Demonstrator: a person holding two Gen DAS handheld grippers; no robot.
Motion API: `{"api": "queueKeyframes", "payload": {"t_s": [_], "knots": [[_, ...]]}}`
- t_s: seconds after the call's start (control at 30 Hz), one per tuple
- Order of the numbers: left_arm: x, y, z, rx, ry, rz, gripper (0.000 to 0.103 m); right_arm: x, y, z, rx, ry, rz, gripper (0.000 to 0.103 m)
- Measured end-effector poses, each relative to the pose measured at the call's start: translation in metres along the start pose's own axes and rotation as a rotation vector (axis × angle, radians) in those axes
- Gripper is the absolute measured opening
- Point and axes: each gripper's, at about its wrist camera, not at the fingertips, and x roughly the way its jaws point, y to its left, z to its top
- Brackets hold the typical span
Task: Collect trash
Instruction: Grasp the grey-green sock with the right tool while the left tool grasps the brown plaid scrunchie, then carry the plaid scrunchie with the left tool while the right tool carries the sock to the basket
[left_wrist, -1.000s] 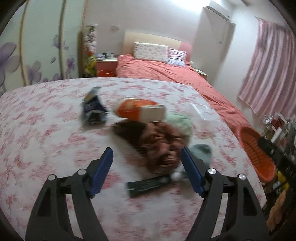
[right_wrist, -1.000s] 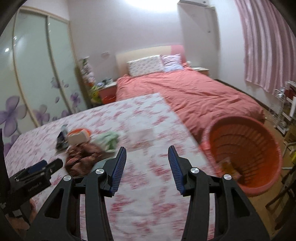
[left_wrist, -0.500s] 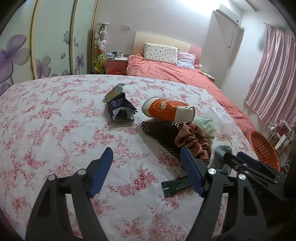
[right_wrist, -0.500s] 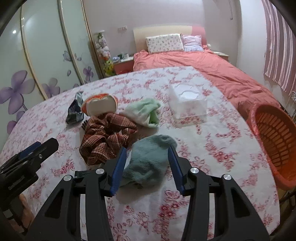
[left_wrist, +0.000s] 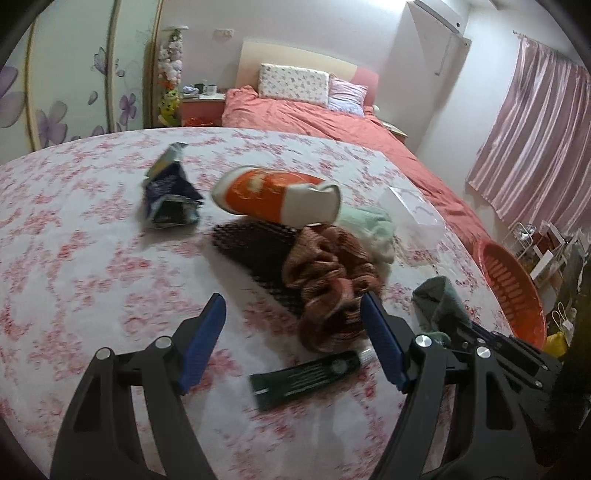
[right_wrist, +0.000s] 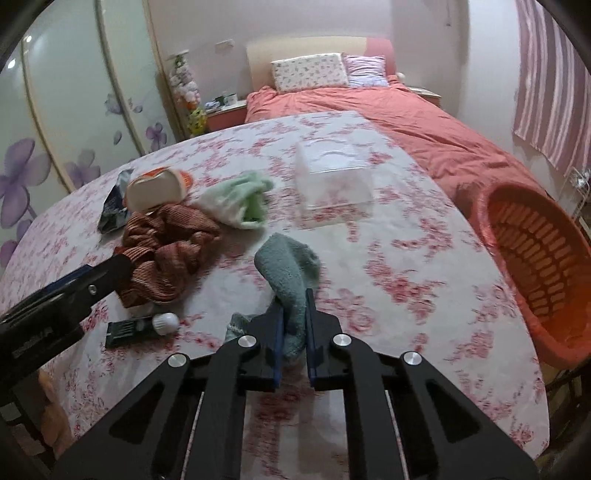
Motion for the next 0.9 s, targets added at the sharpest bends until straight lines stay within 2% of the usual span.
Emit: {"api": "queueKeyframes", "payload": {"t_s": [0.2, 0.37, 0.4, 0.43, 0.47, 0.57, 0.9], "knots": [[0.016, -0.011, 0.004, 0.000, 0.028, -0.017, 0.072, -0.002, -0.017, 0.000, 0.037, -0.003, -0.003, 0.010], [0.032, -0.015, 0.006, -0.017, 0.078, -0.035, 0.053, -0.004, -0.023, -0.001, 0.040, -0.006, 0.004, 0.010], [0.033, -0.015, 0.006, -0.018, 0.078, -0.039, 0.049, -0.004, -0.024, -0.002, 0.041, -0.007, 0.003, 0.010], [0.034, -0.018, 0.007, -0.012, 0.077, -0.048, 0.039, -0.005, -0.025, -0.002, 0.041, -0.008, 0.003, 0.010], [0.034, -0.019, 0.007, -0.005, 0.076, -0.050, 0.035, -0.007, -0.026, -0.002, 0.042, -0.010, 0.003, 0.010], [0.027, -0.025, 0.005, 0.022, 0.048, -0.054, 0.026, -0.011, -0.030, -0.002, 0.049, -0.018, 0.001, 0.010], [-0.002, -0.036, 0.006, 0.058, -0.005, -0.086, 0.023, -0.034, -0.042, 0.002, 0.064, -0.072, -0.005, 0.010]]}}
